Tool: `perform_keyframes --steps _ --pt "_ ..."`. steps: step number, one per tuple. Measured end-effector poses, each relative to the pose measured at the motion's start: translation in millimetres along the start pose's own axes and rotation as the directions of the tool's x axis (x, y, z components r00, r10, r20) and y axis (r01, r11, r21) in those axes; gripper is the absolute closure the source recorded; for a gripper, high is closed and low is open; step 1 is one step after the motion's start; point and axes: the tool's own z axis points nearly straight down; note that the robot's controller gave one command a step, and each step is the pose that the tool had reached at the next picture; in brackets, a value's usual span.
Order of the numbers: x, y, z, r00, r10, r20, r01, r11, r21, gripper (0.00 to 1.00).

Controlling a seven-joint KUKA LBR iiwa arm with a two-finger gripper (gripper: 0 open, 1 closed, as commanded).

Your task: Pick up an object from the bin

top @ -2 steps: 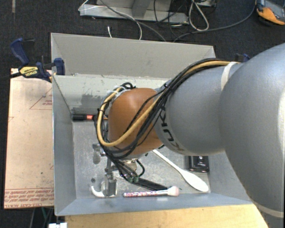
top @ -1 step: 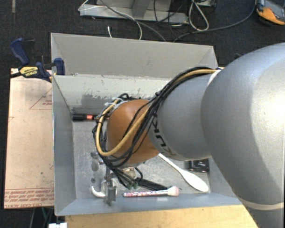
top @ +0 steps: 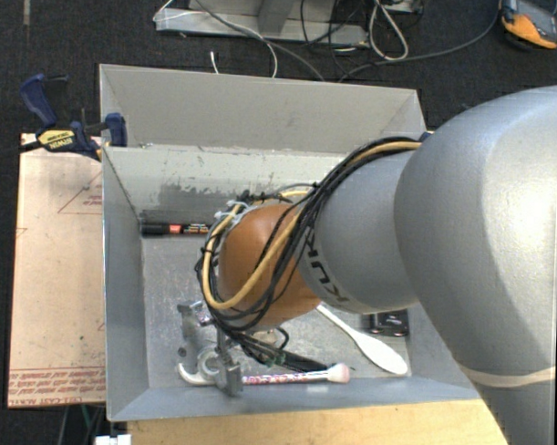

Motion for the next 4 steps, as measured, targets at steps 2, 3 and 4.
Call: perform_keyframes --steps 2,3,4 --pt "8.1 -7.0 0.3 0.97 0.242 -0.018 -0.242 0.97 -0.002 1.0" --pt "7.6 -6.5 -1.4 0.97 0.242 -0.017 -0.242 0.97 -0.004 1.0" --pt "8.0 -6.5 -13.7 0.97 0.242 -0.02 -0.242 0.97 -0.003 1.0"
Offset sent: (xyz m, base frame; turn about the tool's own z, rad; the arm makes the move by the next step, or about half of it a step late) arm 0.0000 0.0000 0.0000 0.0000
